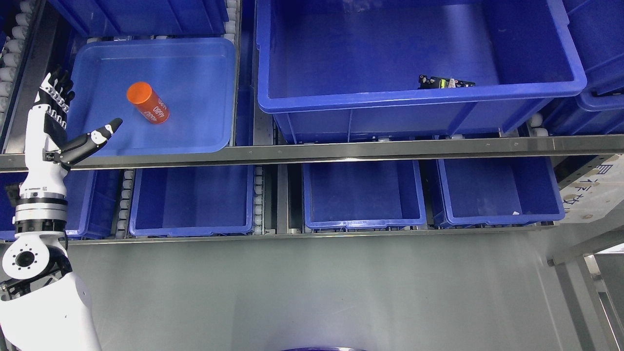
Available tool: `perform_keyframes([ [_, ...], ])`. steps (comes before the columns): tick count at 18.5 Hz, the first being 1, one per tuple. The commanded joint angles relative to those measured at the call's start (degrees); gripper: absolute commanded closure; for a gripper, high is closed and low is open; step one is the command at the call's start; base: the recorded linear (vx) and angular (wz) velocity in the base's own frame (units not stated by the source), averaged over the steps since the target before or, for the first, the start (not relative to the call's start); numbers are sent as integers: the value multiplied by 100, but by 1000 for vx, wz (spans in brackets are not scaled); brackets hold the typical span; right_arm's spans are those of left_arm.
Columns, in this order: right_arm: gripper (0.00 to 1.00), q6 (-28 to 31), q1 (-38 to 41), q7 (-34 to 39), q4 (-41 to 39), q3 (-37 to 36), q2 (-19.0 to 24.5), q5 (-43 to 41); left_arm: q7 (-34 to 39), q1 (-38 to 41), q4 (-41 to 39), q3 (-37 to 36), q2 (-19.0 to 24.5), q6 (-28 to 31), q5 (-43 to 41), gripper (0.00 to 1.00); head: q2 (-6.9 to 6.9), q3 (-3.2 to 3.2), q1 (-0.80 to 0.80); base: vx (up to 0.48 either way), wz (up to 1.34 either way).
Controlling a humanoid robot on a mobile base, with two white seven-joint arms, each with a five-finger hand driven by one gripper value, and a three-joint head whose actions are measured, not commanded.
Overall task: Grab orange capacitor from left shelf to right desk
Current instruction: 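Reach the left hand toward the orange capacitor in the blue bin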
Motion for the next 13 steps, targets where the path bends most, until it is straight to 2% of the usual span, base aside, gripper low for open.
perform_keyframes([
  [1, 0, -3, 114, 4, -100, -70, -100, 26, -32, 86, -2, 120, -35, -18, -9, 0, 0, 0, 0, 0, 0],
  [7, 0, -3, 114, 4, -100, -70, -100, 26, -41, 86, -2, 120, -43, -9, -9, 0, 0, 0, 0, 0, 0],
  [10, 0, -3, 114, 4, -100, -70, -100, 26, -85, 86, 24, 103, 88, -27, -9, 0, 0, 0, 0, 0, 0],
  [13, 0, -3, 114, 4, -100, -70, -100, 26, -688, 112, 164, -46, 824, -1, -9, 0, 0, 0, 0, 0, 0],
])
